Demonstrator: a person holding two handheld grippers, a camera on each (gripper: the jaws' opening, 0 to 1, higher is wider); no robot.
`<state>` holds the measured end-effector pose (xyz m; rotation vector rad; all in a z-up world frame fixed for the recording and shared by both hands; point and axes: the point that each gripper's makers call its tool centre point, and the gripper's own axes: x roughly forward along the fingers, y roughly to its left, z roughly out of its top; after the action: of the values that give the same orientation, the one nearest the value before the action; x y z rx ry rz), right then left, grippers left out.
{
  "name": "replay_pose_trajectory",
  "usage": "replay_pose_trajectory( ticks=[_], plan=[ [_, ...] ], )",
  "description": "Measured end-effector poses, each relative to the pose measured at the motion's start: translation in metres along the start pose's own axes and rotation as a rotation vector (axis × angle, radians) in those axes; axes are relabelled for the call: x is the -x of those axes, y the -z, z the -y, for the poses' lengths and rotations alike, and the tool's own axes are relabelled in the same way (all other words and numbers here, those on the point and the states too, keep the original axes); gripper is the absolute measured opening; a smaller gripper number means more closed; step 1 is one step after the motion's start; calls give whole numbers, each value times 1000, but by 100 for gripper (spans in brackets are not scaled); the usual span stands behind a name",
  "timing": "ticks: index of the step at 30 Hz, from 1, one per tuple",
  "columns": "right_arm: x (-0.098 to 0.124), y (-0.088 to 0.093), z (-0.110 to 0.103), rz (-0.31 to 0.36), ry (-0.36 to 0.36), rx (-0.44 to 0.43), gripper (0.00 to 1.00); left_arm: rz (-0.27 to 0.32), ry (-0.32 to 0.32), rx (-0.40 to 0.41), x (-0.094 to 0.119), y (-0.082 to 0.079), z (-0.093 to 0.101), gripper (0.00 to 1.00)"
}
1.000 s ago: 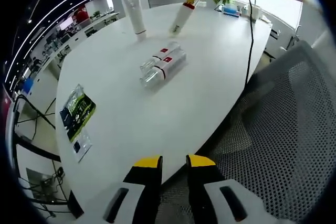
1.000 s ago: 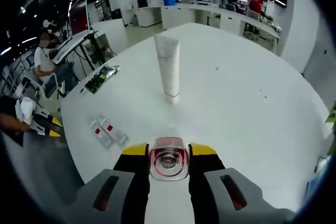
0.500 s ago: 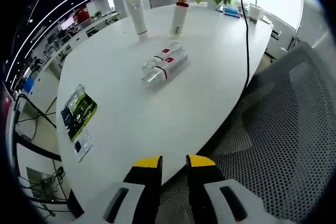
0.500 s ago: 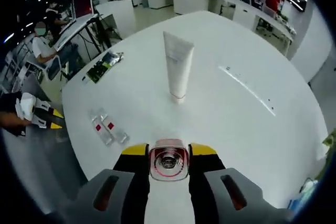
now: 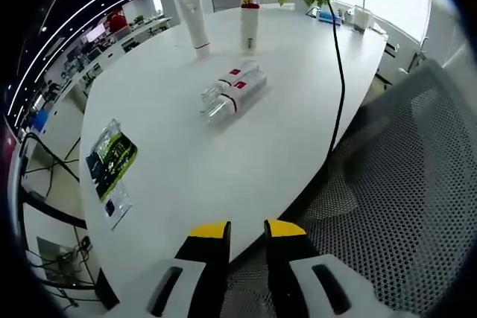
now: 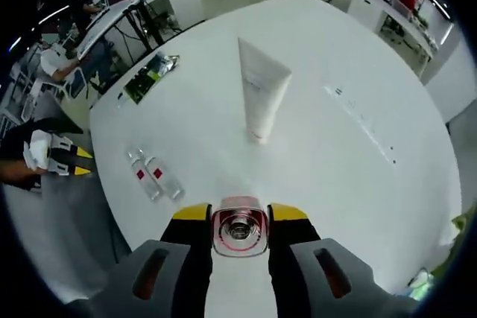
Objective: Arrange the skincare products in the storage area until every visible bottle or jar stands upright without overlapping.
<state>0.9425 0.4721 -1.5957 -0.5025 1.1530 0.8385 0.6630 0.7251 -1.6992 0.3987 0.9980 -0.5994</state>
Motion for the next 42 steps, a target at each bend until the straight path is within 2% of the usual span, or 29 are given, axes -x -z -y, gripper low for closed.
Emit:
replay_pose_trajectory(
  ticks=[4, 13, 22, 28, 30, 34, 38, 40, 42],
  plan=[
    [-2, -6, 1, -25, 0, 14, 25, -4, 1, 1, 0, 1, 0, 19],
    [-2, -6, -6, -74, -17, 31, 25, -8, 3, 2, 0, 1, 1, 19],
    [-1, -8, -6, -76, -33, 38, 26, -10, 4, 4, 0, 2, 1, 19],
    [-3, -14, -5, -23, -41, 37, 27, -13, 4, 7, 0, 2, 1, 19],
    [-3, -14, -6, -9, -78, 6, 27, -17, 8, 6, 0, 2, 1, 19],
    [-4, -11, -5, -2, -82, -1, 32, -15, 7, 8, 0, 2, 1, 19],
    [-3, -19, 1, 63, -84, -17, 37, -13, 5, 5, 0, 2, 0, 19],
    [-1, -22, -2, 102, -114, -35, 43, -14, 5, 7, 0, 2, 0, 19],
    [2, -26, -6, 155, -155, -44, 44, -11, 4, 5, 0, 2, 1, 19]
  ],
)
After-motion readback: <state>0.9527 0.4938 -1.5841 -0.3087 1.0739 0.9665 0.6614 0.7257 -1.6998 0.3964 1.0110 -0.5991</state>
